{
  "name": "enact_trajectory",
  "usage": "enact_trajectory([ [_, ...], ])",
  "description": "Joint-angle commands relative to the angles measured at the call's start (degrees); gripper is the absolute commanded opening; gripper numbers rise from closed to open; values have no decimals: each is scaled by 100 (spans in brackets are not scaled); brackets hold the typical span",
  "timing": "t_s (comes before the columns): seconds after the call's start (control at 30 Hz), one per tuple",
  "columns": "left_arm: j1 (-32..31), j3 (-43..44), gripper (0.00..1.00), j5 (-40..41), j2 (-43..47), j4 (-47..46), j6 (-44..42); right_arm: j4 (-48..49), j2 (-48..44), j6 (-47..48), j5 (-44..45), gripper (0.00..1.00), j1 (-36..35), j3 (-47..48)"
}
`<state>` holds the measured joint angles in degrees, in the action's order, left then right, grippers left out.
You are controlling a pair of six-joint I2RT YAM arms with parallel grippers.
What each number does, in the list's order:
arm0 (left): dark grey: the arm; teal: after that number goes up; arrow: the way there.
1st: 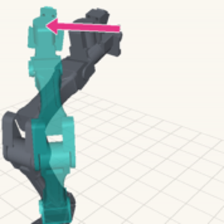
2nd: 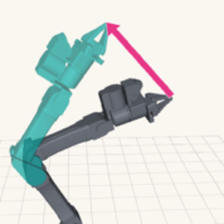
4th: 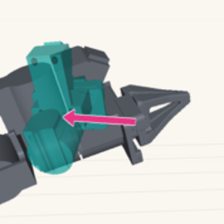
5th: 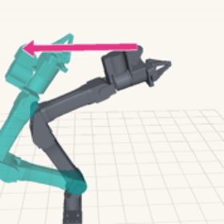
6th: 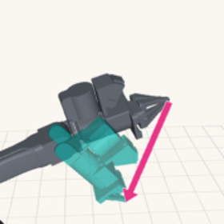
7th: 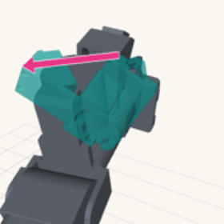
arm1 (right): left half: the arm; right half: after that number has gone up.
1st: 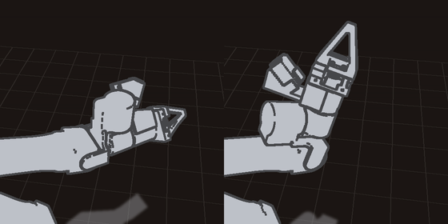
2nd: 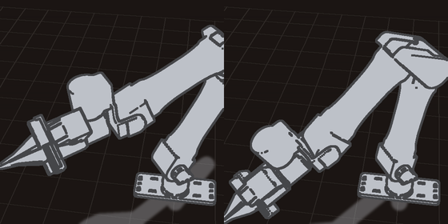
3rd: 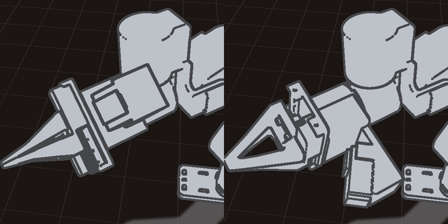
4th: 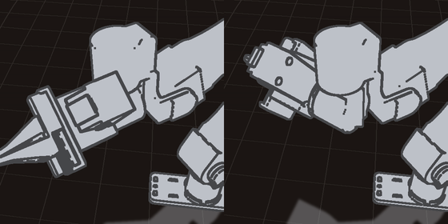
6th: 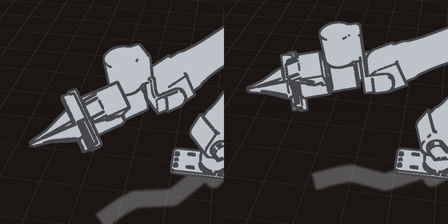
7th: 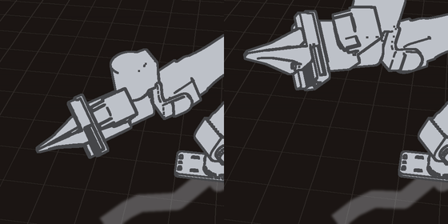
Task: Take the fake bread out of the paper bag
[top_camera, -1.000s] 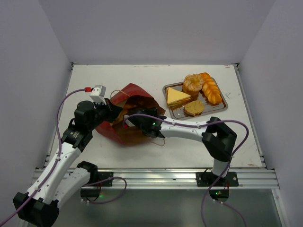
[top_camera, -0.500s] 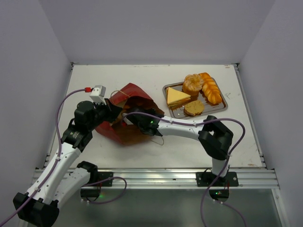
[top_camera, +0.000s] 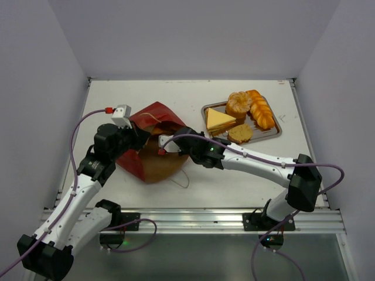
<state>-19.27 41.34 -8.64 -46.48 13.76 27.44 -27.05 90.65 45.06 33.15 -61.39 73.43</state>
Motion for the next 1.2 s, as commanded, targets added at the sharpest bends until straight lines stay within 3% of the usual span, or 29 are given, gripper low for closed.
enact_trajectory([
  [0.0,-16,207,0,144,-37,-330,16,-511,-363,64,-291,0,-5,-223],
  [0.33,-16,260,0,179,-107,-365,24,-1180,-1023,38,-748,0,-40,-575],
  [0.9,-16,234,0,407,-63,-304,33,-1496,-2833,741,-274,0,-40,-1594],
  [1.17,-16,190,0,539,60,-128,-2,-1760,-4028,294,-757,0,1031,-1463],
])
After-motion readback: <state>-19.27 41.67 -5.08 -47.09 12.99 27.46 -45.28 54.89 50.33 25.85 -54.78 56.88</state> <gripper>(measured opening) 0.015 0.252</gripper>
